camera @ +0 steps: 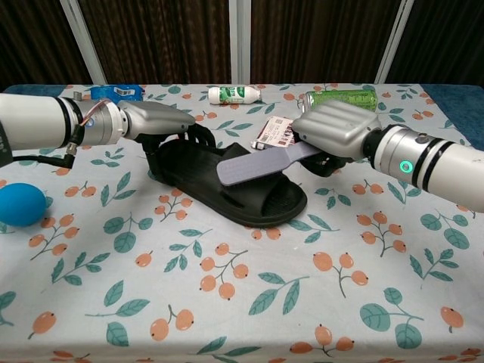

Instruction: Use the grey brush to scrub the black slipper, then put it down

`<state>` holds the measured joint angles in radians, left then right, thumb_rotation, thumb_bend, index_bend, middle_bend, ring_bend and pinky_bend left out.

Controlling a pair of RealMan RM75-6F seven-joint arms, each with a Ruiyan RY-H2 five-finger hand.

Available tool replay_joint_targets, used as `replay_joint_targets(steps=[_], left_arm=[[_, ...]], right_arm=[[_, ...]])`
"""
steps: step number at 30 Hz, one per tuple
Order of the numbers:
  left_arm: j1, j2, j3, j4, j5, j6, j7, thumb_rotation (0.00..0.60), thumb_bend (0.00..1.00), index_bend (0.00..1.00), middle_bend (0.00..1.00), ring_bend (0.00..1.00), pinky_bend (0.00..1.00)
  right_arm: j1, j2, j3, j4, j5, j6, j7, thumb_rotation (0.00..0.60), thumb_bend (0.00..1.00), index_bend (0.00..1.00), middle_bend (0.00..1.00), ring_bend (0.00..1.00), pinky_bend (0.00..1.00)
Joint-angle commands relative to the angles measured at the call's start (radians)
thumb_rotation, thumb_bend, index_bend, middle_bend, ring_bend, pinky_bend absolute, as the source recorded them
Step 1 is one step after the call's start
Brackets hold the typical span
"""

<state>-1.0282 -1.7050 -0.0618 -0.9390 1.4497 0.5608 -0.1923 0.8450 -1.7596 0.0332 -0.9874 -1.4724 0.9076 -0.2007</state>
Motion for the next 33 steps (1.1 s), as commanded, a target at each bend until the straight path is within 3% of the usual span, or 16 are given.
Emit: replay_joint_targets(steps=[1,6,10,13,20,27,30,33], left_arm=[[-0.002,0.0,0.002,0.003,-0.001,-0.001,-0.002,0.6,0.27,0.4,0.42,0.25,0.24],[-0.002,0.0,0.005,0.002,0.001,0.005,0.002,0.6,0.27,0.4,0.42,0.25,0.24],[-0.004,0.005,0.009,-0.006,0.0,0.005,0.012,0.6,0.27,0.4,0.42,0.25,0.24],[-0.003,0.006,0.009,-0.012,-0.004,0.008,0.02,0.6,0.27,0.4,0.42,0.25,0.24],[0.003,0.006,0.012,-0.012,-0.015,0.007,0.034,0.6,0.27,0.4,0.42,0.25,0.24],[0.005,0.004,0.016,-0.007,-0.017,0.008,0.04,0.6,0.27,0.4,0.42,0.25,0.24],[0.003,0.004,0.016,-0.006,-0.016,0.009,0.041,0.6,0.27,0.4,0.42,0.25,0.24],[0.0,0.005,0.015,-0.01,-0.016,0.008,0.043,0.6,0.28,0.4,0.42,0.25,0.24]], right_arm=[[-0.027,0.075,-0.048,-0.075,-0.044,0.009,0.04,0.6,0.44,1.0,1.0,1.0,1.0],[-0.036,0.127,-0.019,-0.132,-0.07,0.082,0.137,0.6,0.44,1.0,1.0,1.0,1.0],[-0.004,0.076,0.052,-0.066,-0.038,0.082,0.134,0.6,0.44,1.0,1.0,1.0,1.0],[0.029,0.019,0.072,0.004,-0.014,0.029,0.102,0.6,0.44,1.0,1.0,1.0,1.0],[0.047,-0.047,0.025,0.087,-0.03,-0.04,0.055,0.6,0.44,1.0,1.0,1.0,1.0],[-0.003,0.057,-0.064,-0.018,-0.097,-0.006,0.093,0.6,0.43,1.0,1.0,1.0,1.0],[-0.014,0.097,-0.06,-0.058,-0.108,0.031,0.122,0.6,0.43,1.0,1.0,1.0,1.0],[-0.005,0.085,-0.015,-0.043,-0.087,0.046,0.129,0.6,0.43,1.0,1.0,1.0,1.0]])
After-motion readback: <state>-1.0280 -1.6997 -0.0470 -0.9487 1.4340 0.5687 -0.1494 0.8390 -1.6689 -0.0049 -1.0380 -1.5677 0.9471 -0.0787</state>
